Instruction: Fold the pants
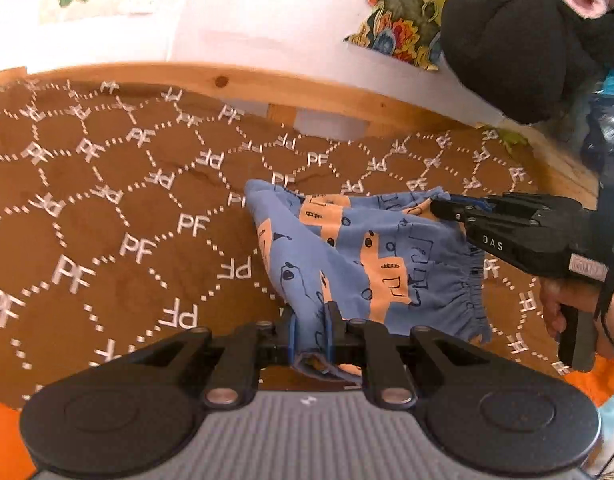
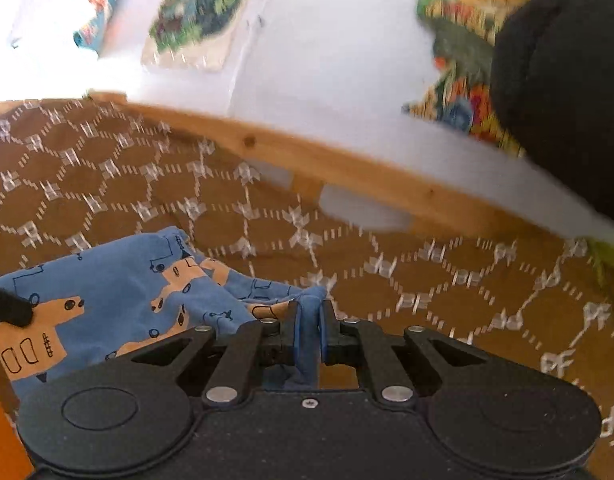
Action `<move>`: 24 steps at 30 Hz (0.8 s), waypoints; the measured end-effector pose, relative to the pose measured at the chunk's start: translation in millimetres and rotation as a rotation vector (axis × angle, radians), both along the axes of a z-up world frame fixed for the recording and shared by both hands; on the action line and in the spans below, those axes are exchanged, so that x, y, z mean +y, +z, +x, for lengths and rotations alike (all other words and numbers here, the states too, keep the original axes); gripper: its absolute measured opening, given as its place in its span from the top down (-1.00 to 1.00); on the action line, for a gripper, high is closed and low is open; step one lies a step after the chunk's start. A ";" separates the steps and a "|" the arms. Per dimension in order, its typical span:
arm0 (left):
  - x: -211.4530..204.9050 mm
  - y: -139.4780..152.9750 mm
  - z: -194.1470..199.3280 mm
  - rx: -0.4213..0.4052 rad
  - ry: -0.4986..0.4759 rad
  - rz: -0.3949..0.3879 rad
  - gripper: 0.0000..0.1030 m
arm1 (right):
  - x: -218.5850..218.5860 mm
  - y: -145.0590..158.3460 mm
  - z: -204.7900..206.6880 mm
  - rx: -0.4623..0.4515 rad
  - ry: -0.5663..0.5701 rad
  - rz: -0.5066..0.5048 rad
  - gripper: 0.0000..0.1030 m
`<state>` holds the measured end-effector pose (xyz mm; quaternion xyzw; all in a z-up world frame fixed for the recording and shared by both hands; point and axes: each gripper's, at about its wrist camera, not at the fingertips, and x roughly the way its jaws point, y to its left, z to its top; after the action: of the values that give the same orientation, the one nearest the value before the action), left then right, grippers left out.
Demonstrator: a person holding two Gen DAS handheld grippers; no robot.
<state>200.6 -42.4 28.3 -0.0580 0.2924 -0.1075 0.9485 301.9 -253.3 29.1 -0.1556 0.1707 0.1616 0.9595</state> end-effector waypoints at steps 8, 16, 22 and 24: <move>5.9 -26.8 11.4 0.090 0.027 -0.001 0.59 | -8.7 -29.3 24.9 0.088 -0.042 -0.020 0.61; 17.1 -18.3 0.7 0.090 0.097 -0.015 -0.42 | -27.1 -13.5 -11.8 0.003 -0.163 0.051 -0.33; 12.6 -9.2 -21.1 0.090 0.133 0.013 -0.94 | -30.3 -12.4 -73.7 0.007 -0.125 0.156 -0.82; 9.7 -5.4 -29.1 0.082 0.142 0.017 -0.98 | -28.3 -10.8 -88.7 0.007 -0.126 0.184 -0.89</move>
<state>171.4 -32.7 23.0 -0.0750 0.3269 -0.0351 0.9414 213.3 -281.6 18.3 -0.0552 0.1680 0.1164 0.9773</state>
